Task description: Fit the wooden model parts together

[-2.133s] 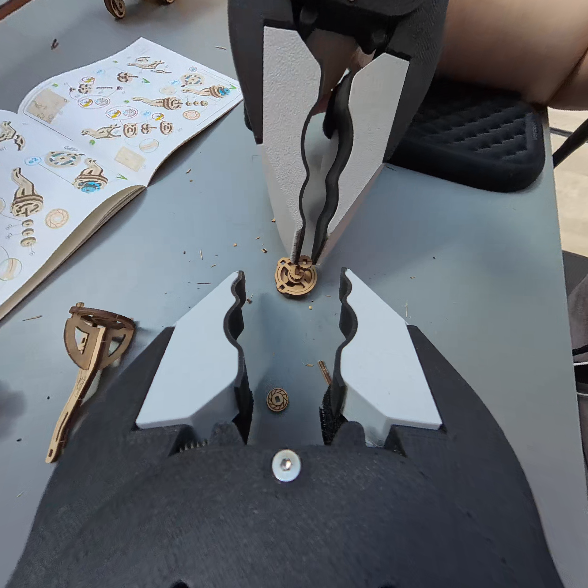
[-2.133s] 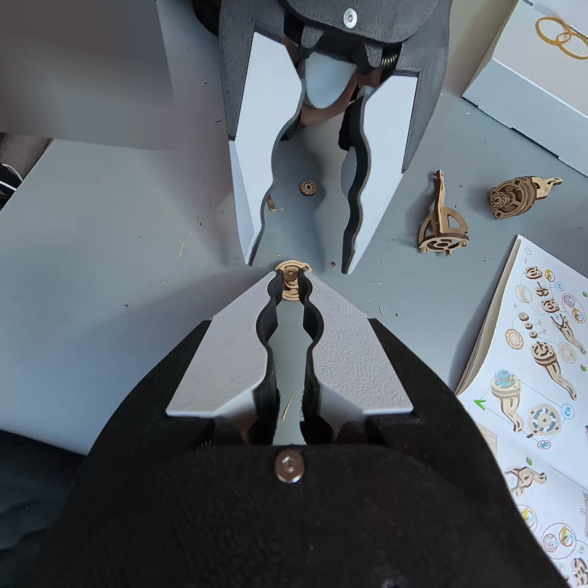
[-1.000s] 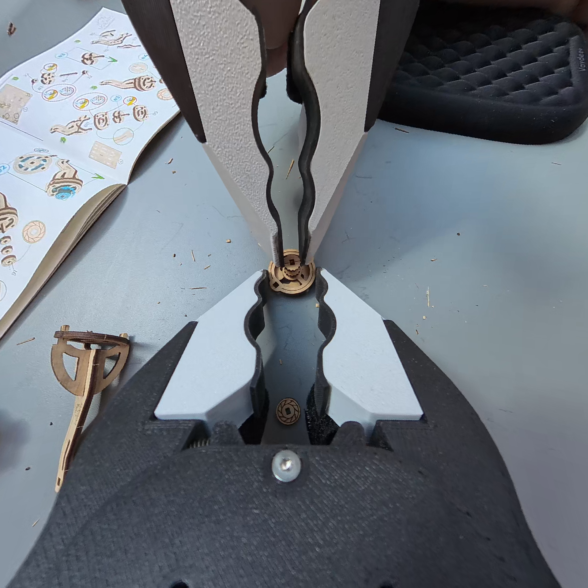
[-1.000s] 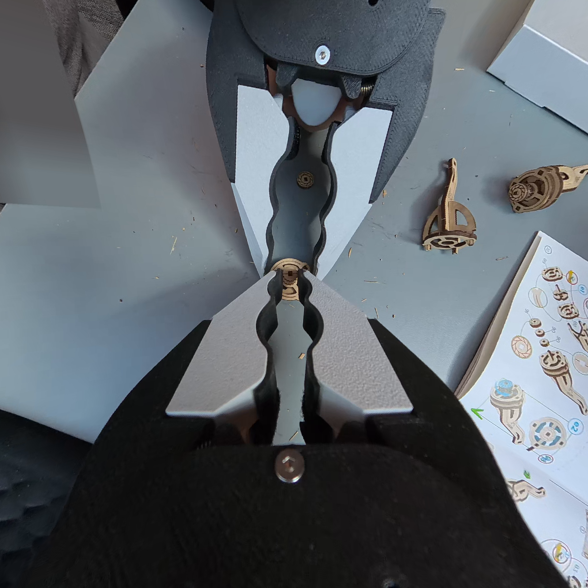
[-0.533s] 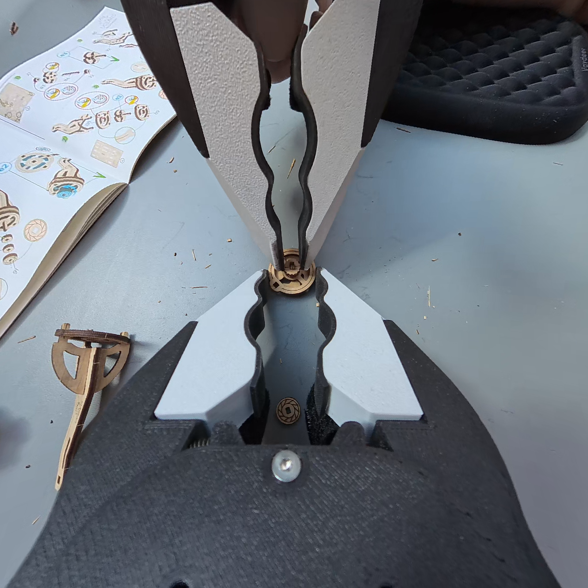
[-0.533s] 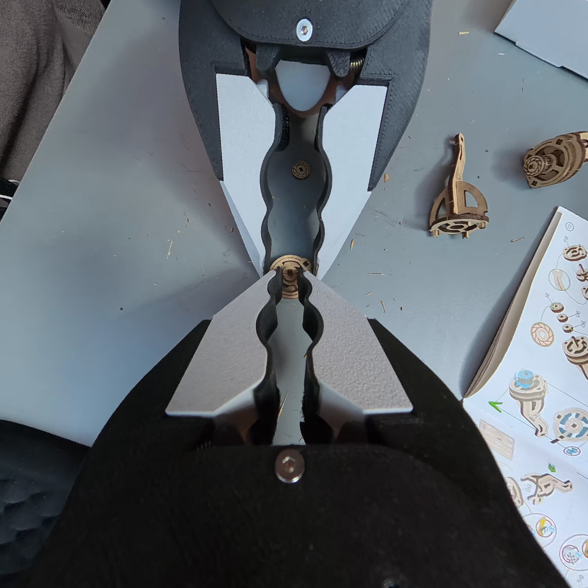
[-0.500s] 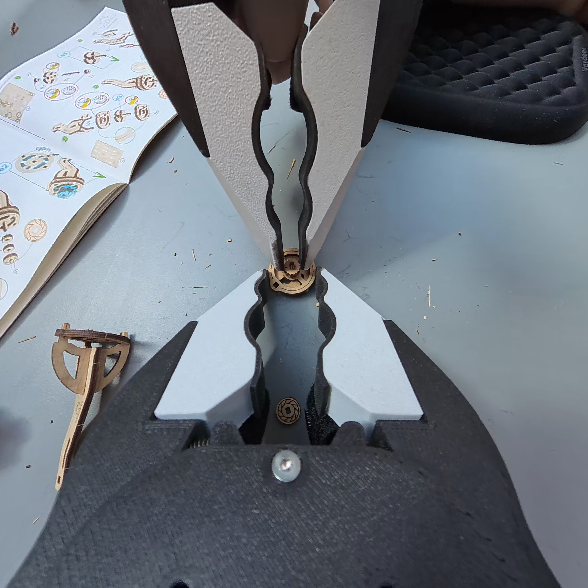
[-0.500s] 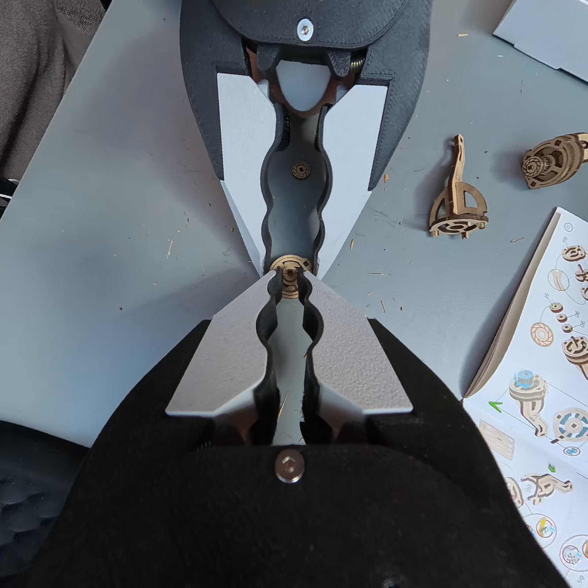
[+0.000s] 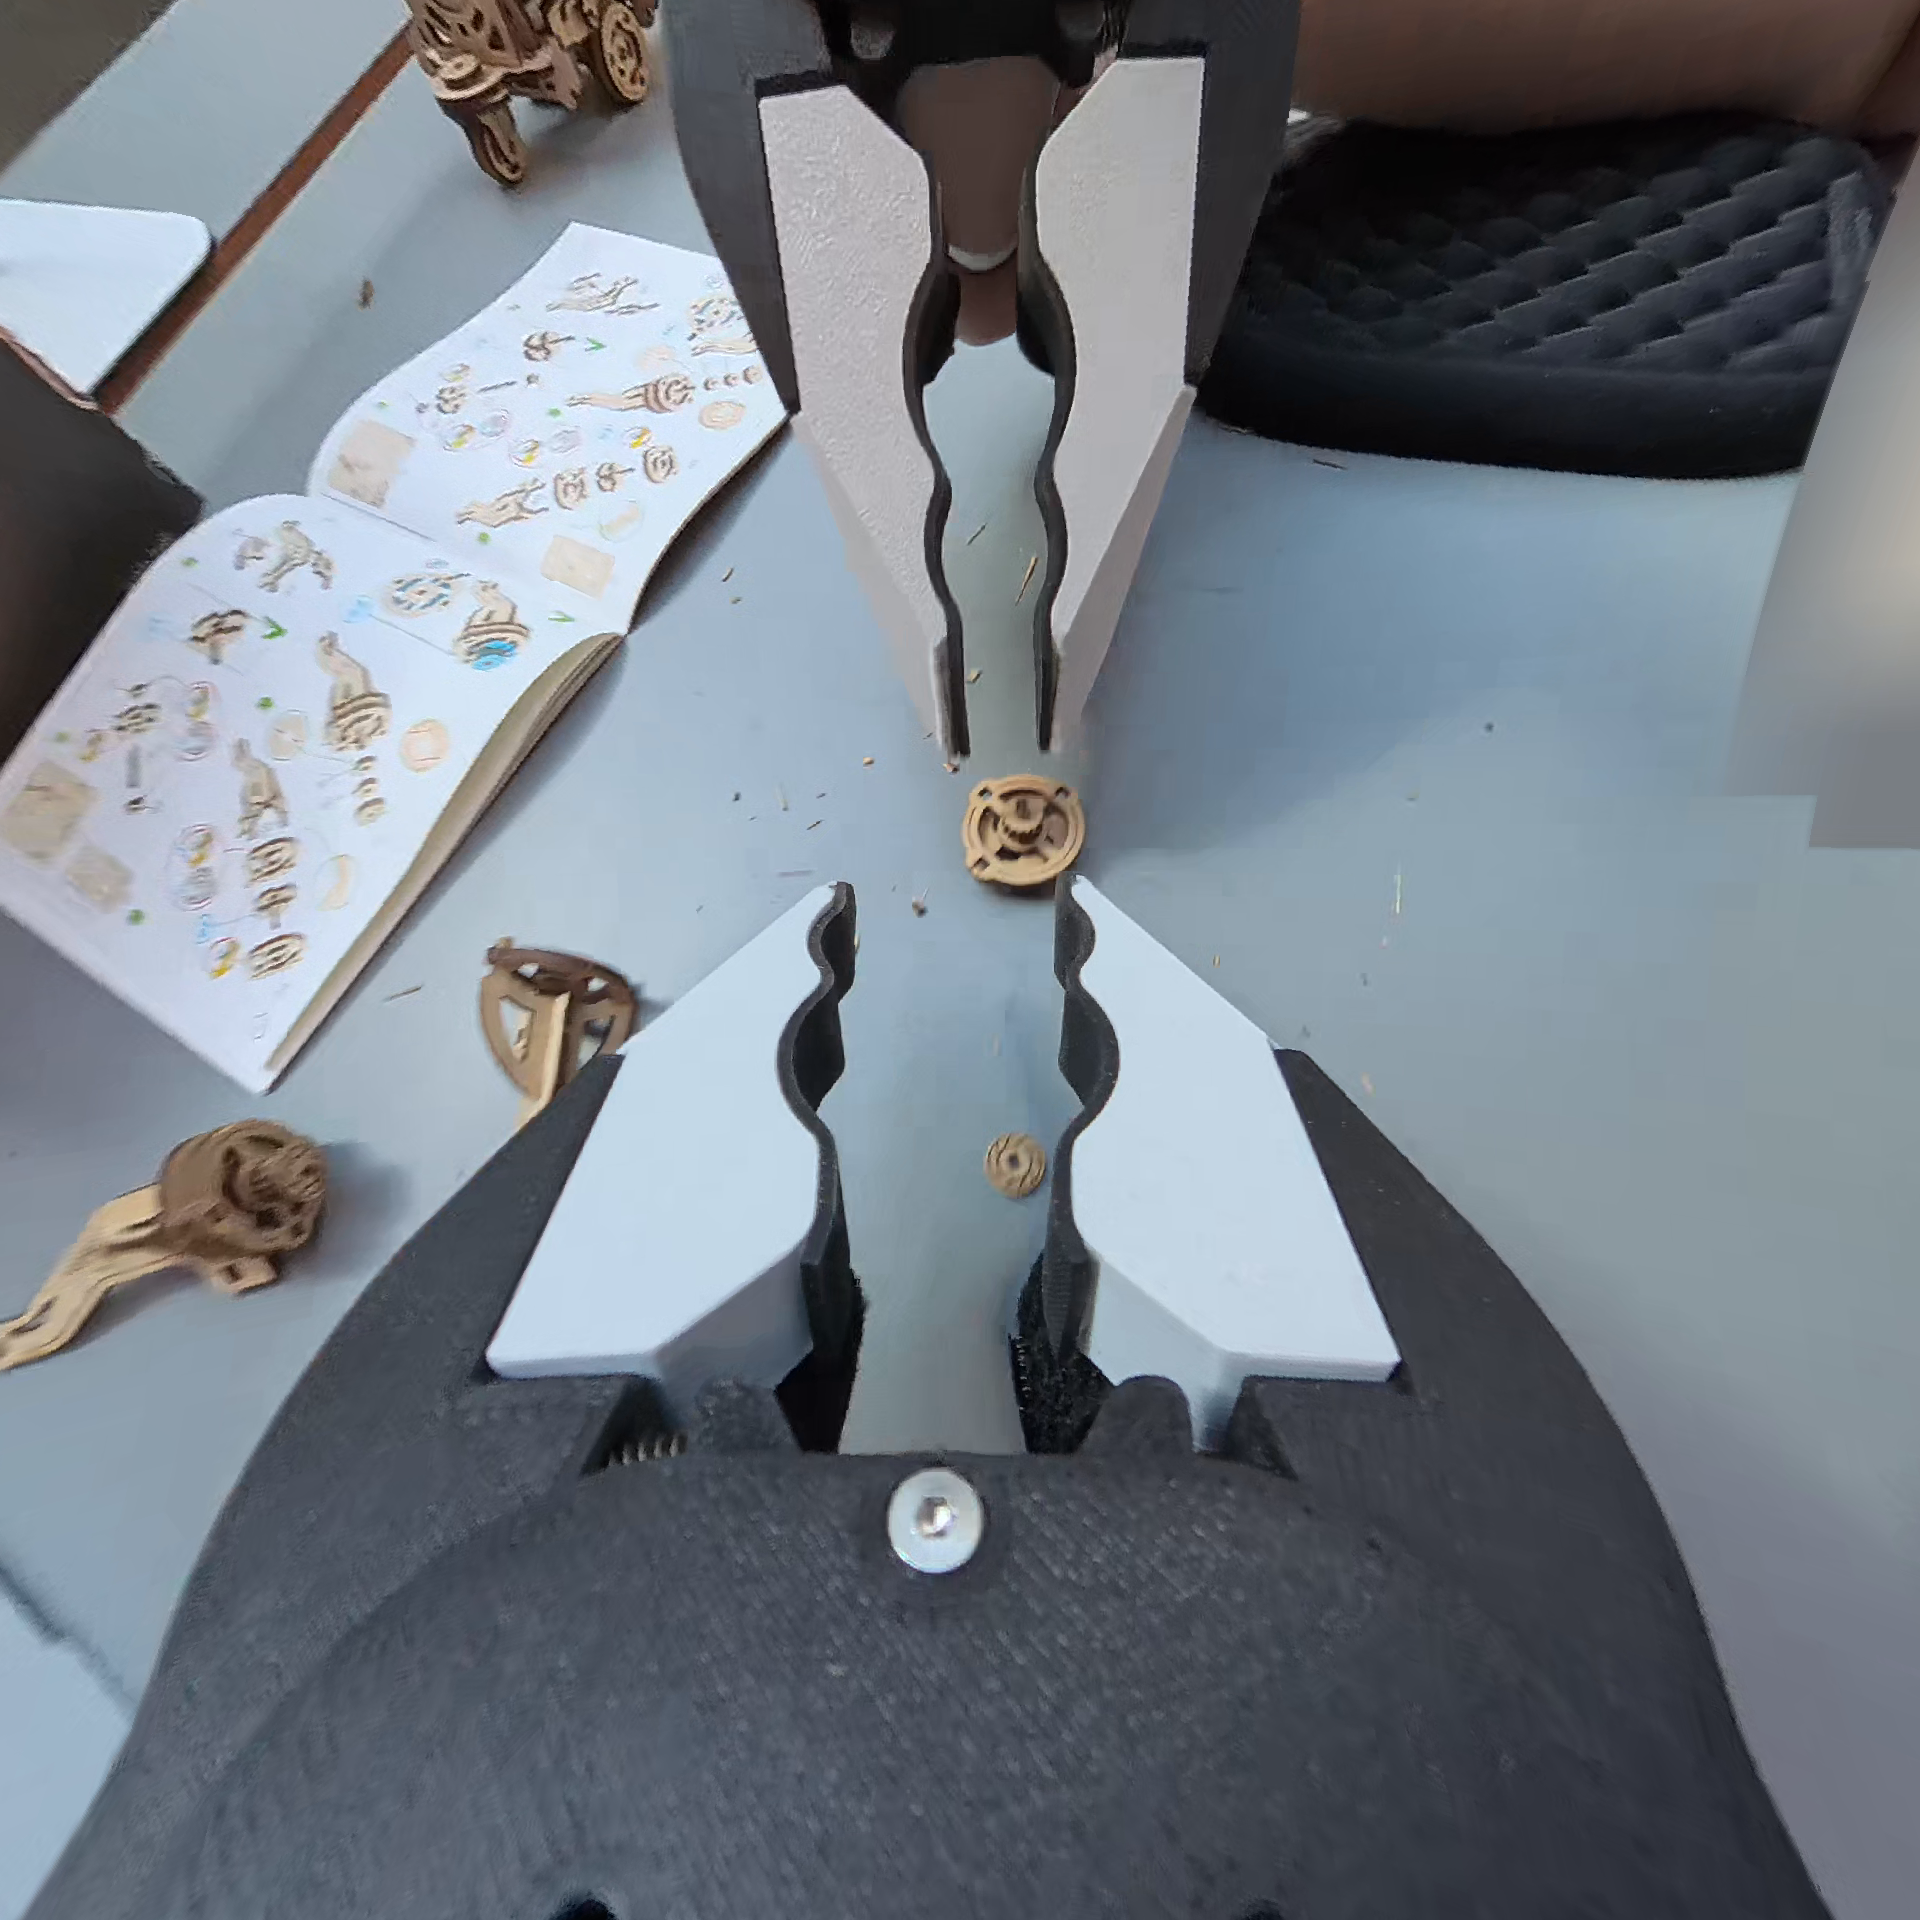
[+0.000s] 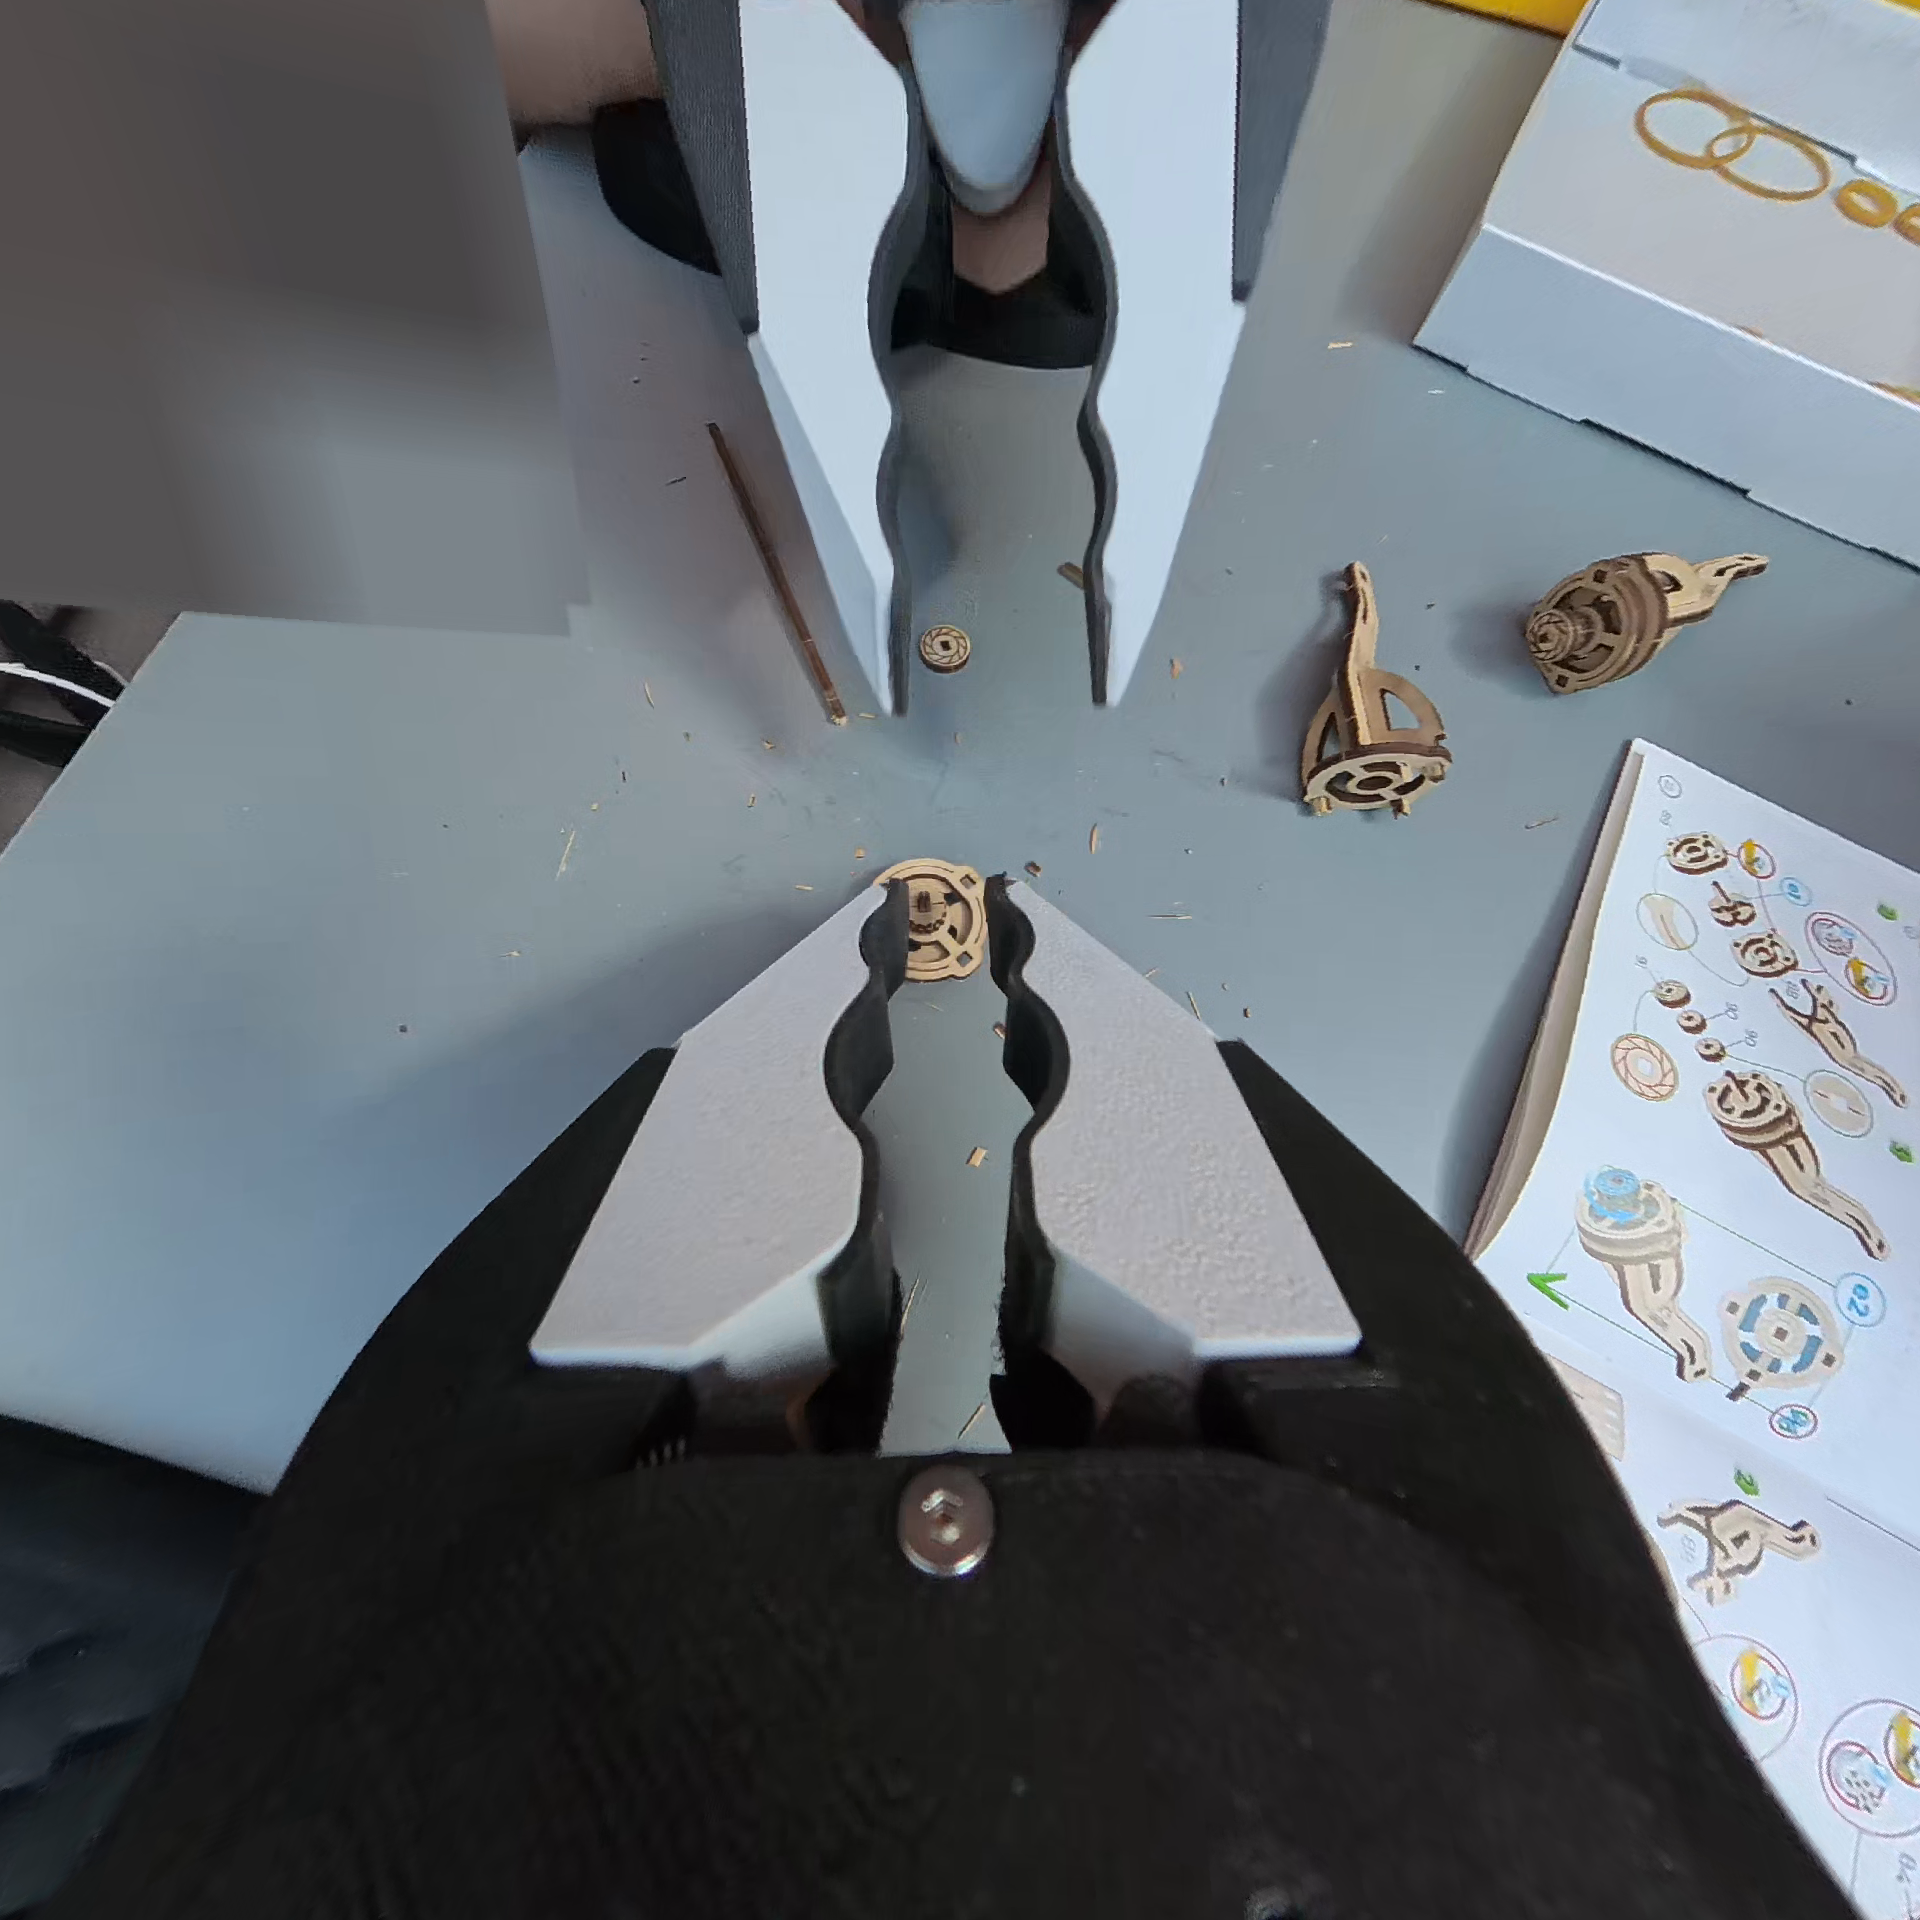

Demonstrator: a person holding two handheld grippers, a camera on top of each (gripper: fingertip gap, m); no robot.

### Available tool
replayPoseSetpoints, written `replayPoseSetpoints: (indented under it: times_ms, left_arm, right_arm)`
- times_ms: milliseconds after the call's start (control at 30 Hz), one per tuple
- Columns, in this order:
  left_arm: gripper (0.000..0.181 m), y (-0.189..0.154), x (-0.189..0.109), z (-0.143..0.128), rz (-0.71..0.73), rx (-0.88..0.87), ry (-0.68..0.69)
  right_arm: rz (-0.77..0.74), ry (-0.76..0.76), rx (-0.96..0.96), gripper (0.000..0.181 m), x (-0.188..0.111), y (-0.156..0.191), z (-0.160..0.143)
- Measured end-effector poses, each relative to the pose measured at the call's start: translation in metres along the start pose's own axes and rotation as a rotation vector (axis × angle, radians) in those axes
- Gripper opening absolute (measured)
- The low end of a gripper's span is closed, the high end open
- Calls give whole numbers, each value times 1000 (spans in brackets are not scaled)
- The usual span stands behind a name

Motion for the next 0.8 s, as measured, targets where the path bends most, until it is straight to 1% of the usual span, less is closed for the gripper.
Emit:
replayPoseSetpoints:
  times_ms: [67, 133, 200, 267, 300, 400, 533, 633, 700, 767, 800]
  left_arm:
    - [36, 7, -24, -12, 35, 27, 58]
    - [34, 13, -41, -21, 55, 8, 67]
    - [35, 16, -49, -30, 37, -27, 87]
    - [35, 15, -53, -43, 15, -18, 156]
    - [34, 13, -52, -46, 7, 0, 168]
    - [31, 0, -40, -37, -67, 30, 108]
    - [25, -9, -22, -40, -103, 97, 167]
    - [25, -13, -13, -45, -124, 73, 184]
    - [20, -14, -13, -46, -130, 60, 174]
    - [10, -13, -13, -47, -124, 64, 173]
    - [10, -13, -13, -47, -123, 66, 172]
  right_arm:
    - [-32, -62, 5, 14, -3, -3, -1]
    - [-56, -112, 7, 12, -4, -5, -5]
    - [-83, -132, 2, 12, -6, -10, -6]
    - [-103, -164, -7, 11, -9, -13, -3]
    - [-112, -179, -5, 11, -11, -14, -1]
    - [-144, -224, 11, 10, -19, -17, 4]
    - [-223, -319, 44, 10, -40, -16, 14]
    - [-341, -397, 42, 9, -63, -8, 18]
    - [-442, -424, 18, 8, -81, 0, 16]
    - [-581, -440, -8, 6, -104, 4, 10]
    - [-648, -451, -19, 4, -117, 6, 7]
Point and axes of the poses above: each gripper's, where its closed fingertips meet, x out along the fingers, z out of its top, y = z × x across the jaws, the point moved 3 cm from there along -x, back along the fingers, and after that the axes turned 4 degrees about -y, right-handed, at the moved point
